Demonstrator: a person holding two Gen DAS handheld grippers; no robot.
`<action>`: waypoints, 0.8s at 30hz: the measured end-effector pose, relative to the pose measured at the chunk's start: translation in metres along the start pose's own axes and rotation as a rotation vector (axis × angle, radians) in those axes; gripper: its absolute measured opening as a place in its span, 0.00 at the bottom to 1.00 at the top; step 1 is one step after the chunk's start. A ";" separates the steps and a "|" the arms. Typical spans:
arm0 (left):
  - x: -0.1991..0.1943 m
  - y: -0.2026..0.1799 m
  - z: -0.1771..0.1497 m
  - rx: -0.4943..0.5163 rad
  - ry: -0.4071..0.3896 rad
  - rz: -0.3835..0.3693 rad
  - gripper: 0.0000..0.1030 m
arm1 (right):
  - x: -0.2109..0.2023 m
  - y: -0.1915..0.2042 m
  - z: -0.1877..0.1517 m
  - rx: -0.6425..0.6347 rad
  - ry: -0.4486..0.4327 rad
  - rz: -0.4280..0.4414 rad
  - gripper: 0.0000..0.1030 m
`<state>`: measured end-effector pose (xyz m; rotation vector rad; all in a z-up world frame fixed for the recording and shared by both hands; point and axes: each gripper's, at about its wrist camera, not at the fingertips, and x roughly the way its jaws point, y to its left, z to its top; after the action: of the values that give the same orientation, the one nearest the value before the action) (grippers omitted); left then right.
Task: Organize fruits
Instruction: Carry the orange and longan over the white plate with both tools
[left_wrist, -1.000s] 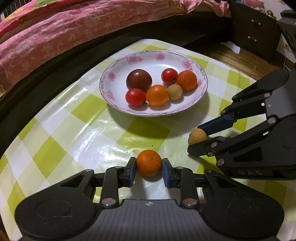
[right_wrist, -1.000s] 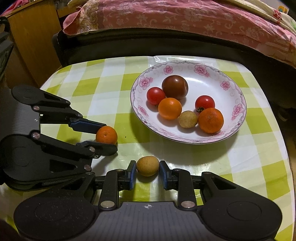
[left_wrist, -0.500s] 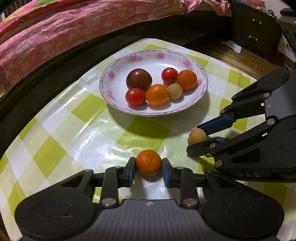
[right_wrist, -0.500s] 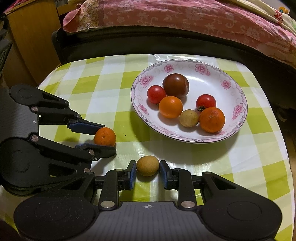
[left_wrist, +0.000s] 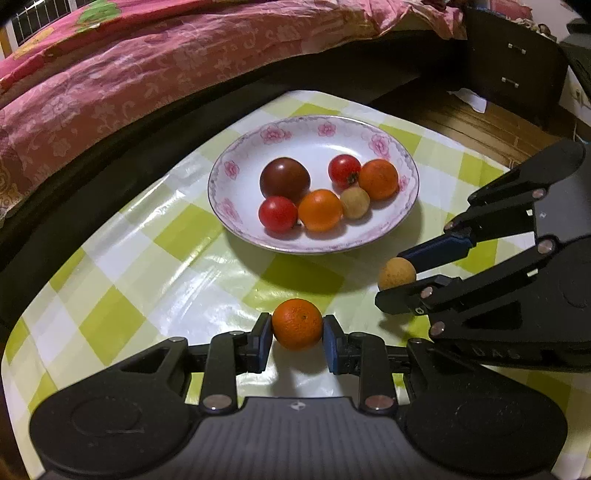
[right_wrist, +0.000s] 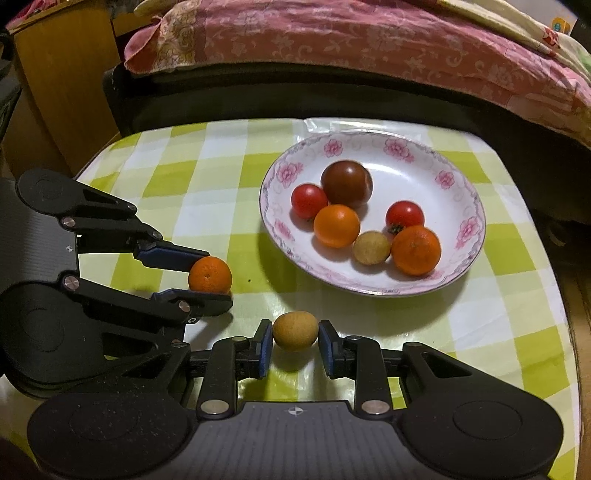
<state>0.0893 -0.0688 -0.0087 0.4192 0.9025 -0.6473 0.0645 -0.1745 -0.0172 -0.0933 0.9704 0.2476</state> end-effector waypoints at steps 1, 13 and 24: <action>0.000 0.000 0.001 0.001 -0.001 0.003 0.35 | -0.001 -0.001 0.000 0.001 -0.003 0.000 0.23; -0.011 0.006 0.032 -0.022 -0.078 0.033 0.35 | -0.018 -0.013 0.019 0.051 -0.075 -0.032 0.24; 0.000 0.006 0.051 -0.042 -0.092 0.067 0.34 | -0.019 -0.028 0.034 0.108 -0.120 -0.071 0.24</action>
<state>0.1235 -0.0940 0.0200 0.3775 0.8101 -0.5801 0.0884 -0.1980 0.0164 -0.0139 0.8578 0.1332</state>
